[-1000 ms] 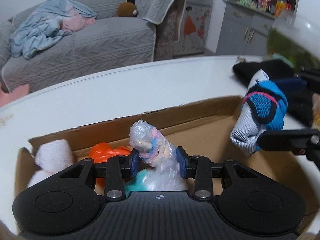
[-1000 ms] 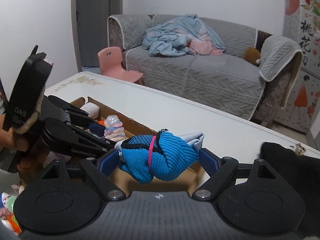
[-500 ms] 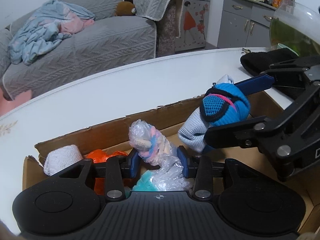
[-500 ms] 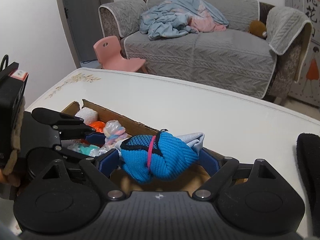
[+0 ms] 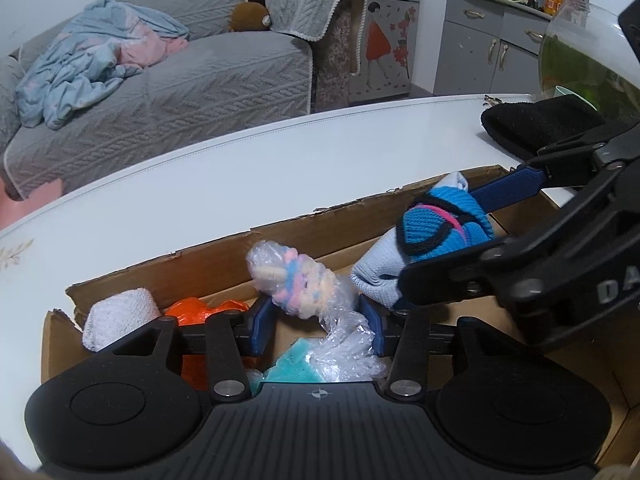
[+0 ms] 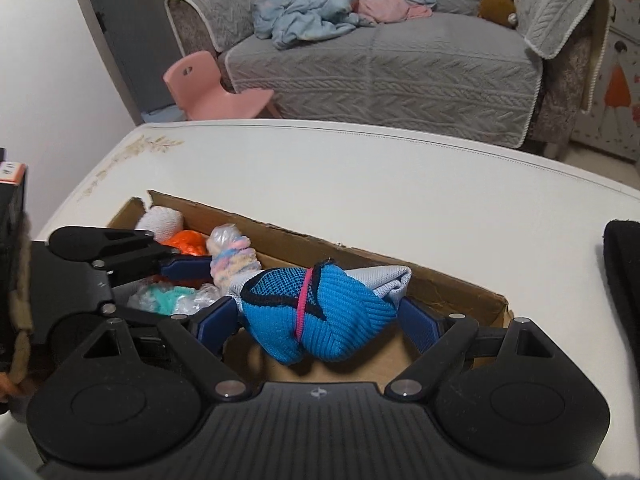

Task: Organize objects
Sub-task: 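Carry both held bundles into the box and open both grippers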

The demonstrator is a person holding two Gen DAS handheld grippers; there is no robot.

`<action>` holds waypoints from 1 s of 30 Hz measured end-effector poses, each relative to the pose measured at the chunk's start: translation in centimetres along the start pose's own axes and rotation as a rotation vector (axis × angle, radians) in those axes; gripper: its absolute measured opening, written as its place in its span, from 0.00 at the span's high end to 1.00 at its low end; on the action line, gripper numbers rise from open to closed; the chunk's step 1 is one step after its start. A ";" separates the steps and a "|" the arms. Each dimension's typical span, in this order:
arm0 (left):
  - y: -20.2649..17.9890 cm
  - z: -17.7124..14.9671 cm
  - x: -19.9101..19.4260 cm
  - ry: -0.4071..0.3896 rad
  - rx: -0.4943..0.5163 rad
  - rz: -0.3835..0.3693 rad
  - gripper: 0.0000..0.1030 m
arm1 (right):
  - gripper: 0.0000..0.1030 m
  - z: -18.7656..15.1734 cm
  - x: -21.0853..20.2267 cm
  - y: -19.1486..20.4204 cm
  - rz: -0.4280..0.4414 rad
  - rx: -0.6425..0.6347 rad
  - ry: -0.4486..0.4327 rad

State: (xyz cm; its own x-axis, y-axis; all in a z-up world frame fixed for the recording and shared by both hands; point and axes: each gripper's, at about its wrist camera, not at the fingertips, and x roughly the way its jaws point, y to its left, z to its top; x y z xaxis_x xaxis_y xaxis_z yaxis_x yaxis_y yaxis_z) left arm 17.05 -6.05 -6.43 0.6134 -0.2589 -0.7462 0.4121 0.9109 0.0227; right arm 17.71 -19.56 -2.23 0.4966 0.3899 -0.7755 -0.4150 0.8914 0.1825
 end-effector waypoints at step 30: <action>0.0 0.5 0.4 0.094 -0.066 0.010 0.15 | 0.01 0.9 0.9 -0.5 -0.046 0.046 0.079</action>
State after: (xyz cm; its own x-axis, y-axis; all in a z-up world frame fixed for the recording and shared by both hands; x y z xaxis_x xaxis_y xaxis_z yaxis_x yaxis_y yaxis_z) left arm 17.63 -6.27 -6.35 0.5504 -0.2209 -0.8052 0.3591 0.9332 -0.0105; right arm 19.08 -19.46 -2.52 0.4516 0.3303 -0.8288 -0.3566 0.9183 0.1717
